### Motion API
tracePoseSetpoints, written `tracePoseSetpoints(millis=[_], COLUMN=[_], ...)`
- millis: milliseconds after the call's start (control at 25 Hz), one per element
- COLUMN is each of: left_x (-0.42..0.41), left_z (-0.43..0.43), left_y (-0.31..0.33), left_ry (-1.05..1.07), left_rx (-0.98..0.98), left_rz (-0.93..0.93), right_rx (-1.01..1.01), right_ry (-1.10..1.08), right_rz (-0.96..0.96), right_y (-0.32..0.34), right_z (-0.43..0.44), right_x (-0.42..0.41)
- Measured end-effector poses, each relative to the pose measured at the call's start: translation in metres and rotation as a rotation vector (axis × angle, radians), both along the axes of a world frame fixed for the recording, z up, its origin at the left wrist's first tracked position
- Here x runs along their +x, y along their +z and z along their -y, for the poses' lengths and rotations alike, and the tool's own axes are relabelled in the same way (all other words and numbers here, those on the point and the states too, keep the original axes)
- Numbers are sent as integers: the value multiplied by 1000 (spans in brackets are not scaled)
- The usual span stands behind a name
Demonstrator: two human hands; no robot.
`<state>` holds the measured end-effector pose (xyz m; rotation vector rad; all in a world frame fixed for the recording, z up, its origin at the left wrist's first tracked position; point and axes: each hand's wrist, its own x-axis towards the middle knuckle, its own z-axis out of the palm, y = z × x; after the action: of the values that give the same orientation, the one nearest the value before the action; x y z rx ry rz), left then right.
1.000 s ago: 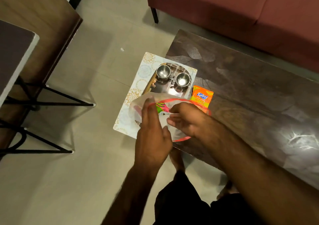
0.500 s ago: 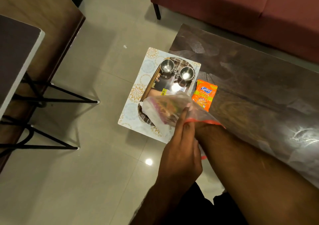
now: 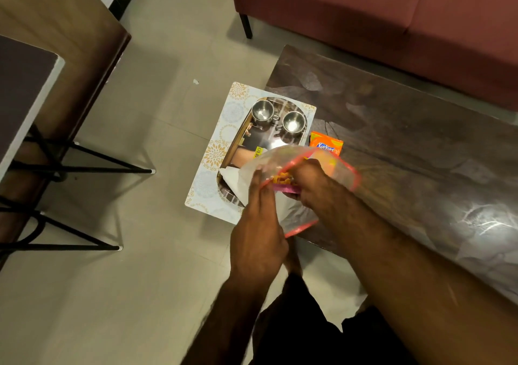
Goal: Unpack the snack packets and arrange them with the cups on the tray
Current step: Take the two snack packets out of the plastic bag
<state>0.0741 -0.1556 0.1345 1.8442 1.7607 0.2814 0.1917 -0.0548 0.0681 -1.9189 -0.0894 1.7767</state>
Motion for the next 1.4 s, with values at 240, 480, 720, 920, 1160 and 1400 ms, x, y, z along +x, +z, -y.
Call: tracePoseSetpoints(millis=[240,480,720,920,1160,1400], left_x=[-28,-59,-66,-67,-75,-84], left_z=[-27,-49,-57,-58,-58,-56], left_y=[-10,-3,-3,-5,-9,-9], left_ry=[89,104,202,209,197,181], left_rx=[-55,16,11,-5,7,26], left_rz=[-29,58,114,105,52,49], right_rx=[31,121,306,129,-31,-68], right_ry=[273,325,-66,-284,-219,-104], right_rz=[-86,-493,-350,-176,-68,41], right_y=[57,105,85,14,-85,-148], right_z=[14,47,68,66,63,46], right_x=[-4,38,101,112,85,64])
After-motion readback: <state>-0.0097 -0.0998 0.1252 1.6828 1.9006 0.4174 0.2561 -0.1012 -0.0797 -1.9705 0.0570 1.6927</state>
